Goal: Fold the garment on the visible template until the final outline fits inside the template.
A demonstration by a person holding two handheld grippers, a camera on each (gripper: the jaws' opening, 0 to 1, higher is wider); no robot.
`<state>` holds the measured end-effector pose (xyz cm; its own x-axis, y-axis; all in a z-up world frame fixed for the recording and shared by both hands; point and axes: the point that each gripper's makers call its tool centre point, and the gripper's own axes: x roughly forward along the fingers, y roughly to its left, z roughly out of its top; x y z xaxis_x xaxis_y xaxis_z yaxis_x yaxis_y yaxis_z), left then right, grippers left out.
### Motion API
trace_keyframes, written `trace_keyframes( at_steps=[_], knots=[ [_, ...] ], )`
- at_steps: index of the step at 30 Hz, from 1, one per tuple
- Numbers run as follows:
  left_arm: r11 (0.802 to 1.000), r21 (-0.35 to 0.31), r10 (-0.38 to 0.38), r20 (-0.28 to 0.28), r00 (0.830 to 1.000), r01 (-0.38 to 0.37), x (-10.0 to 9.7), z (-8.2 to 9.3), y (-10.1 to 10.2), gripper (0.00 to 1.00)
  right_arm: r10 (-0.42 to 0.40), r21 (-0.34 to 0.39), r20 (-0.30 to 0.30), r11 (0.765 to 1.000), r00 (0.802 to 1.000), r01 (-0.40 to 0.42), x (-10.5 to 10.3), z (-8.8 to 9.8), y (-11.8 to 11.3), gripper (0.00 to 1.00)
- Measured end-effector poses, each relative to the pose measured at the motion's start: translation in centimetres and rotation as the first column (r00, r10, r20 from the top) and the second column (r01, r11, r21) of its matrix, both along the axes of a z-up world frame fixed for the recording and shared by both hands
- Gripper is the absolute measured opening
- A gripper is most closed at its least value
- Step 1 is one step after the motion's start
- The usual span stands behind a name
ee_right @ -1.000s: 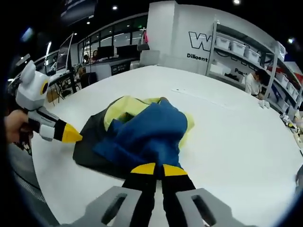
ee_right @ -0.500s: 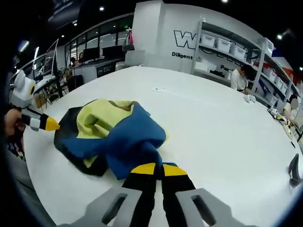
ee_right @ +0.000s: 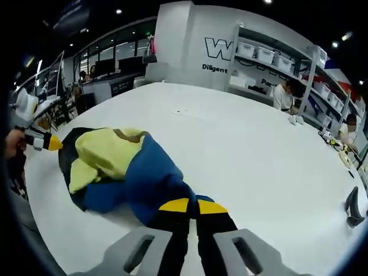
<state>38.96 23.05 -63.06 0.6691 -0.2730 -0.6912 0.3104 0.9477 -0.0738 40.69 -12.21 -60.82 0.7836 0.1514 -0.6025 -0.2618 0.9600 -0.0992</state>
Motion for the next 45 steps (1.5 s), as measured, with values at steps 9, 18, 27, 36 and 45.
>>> trace_keyframes(
  at_steps=[9,18,27,36,45],
  knots=[
    [0.999,0.029,0.04,0.01,0.999,-0.04,0.6,0.5,2.6,0.0,-0.019,-0.032,-0.001,0.999,1.0,0.019,0.0,0.3,-0.6,0.0],
    [0.995,0.065,0.07,0.036,0.997,-0.072,2.0,1.3,4.5,0.0,-0.021,-0.026,0.004,0.999,1.0,0.021,-0.2,0.4,-0.3,0.0],
    [0.995,0.062,0.075,0.042,0.996,-0.077,1.1,1.4,3.1,0.14,-0.114,0.077,-0.03,0.99,0.993,0.116,-0.3,0.2,-0.6,0.05],
    [0.997,0.03,-0.066,0.08,0.995,0.064,-1.2,1.8,-1.3,0.3,-0.057,0.174,0.016,0.983,0.998,0.054,-1.1,1.1,2.1,0.38],
    [0.992,-0.044,-0.114,0.064,0.991,0.117,-3.0,1.0,-4.9,0.39,0.058,0.163,0.032,0.985,0.998,-0.063,-1.5,0.7,5.4,0.6]
  ],
)
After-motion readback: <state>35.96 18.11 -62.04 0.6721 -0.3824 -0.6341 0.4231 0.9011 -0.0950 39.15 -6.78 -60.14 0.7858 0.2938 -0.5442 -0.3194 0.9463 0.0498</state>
